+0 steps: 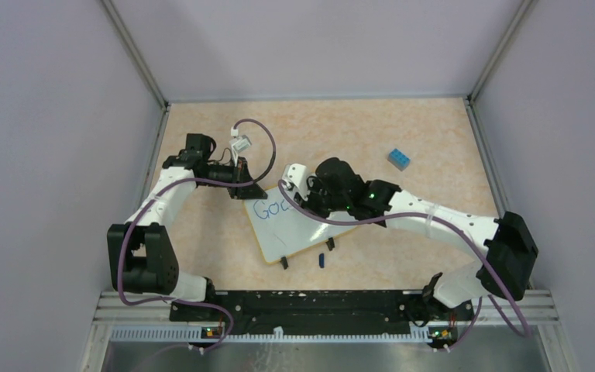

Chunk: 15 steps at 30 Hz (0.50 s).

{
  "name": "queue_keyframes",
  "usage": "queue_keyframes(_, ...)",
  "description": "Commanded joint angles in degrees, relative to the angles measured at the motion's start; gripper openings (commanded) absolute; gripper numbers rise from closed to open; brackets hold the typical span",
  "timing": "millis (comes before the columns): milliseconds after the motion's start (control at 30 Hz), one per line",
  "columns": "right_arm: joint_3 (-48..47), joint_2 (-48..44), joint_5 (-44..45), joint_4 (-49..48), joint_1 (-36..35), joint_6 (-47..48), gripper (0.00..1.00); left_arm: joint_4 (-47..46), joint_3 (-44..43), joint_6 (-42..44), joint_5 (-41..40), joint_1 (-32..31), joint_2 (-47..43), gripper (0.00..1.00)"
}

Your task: Write a sentence on the whiteboard

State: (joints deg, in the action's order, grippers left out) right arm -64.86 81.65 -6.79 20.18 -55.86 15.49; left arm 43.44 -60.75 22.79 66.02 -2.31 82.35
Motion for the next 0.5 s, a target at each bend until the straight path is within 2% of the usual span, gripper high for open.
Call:
queue_keyframes(0,-2.0,-1.2,4.4,-0.3,1.9,1.9,0.0,-0.6,-0.5,0.3,-2.6,0.2,-0.4,0.0)
queue_keyframes(467,-4.4,0.1,4.6,-1.4,2.0,0.9,0.0,-0.5,-0.7,0.5,-2.5,0.1,-0.2,0.0)
